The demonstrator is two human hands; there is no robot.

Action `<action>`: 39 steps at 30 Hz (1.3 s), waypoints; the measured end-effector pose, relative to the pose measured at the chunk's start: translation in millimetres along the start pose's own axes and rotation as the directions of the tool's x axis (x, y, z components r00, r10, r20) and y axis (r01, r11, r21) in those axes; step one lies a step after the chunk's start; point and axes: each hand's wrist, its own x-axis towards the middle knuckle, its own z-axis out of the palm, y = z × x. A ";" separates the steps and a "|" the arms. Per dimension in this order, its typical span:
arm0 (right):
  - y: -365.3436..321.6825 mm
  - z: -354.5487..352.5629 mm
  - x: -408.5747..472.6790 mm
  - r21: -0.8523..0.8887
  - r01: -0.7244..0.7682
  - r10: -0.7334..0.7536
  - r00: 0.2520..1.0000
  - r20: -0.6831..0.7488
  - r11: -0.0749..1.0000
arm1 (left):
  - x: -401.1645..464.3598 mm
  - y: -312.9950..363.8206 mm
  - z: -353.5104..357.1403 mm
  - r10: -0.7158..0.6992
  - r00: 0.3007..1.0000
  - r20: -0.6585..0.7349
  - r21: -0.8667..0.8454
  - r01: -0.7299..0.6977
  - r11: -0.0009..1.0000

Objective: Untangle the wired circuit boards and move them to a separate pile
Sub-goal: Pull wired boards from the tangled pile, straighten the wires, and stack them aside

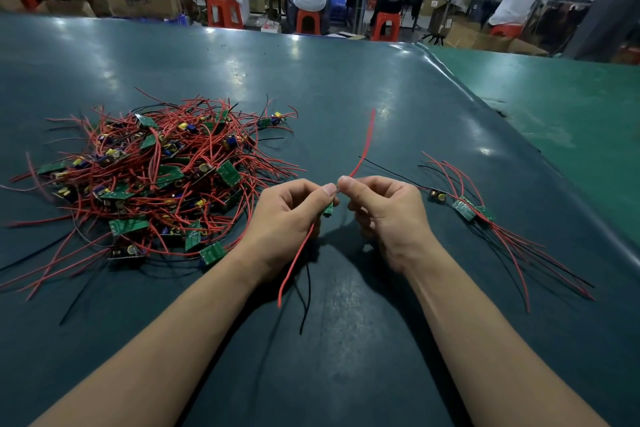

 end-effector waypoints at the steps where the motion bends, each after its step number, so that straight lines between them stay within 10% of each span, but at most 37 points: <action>1: 0.4 0.8 -0.6 0.009 -0.002 0.002 1.000 0.018 1.000 | 0.4 -0.6 0.0 -0.002 1.000 -0.027 -0.008 0.002 1.000; 27: -10.5 -19.2 -6.3 0.018 -0.274 0.232 0.845 0.482 0.962 | -6.2 5.1 -9.9 -0.070 0.925 0.373 -0.004 0.077 0.997; 39: -10.5 -19.4 12.4 0.214 0.071 -0.019 0.971 -0.237 0.974 | -6.3 5.4 -12.3 -0.055 0.918 0.392 0.057 0.035 0.998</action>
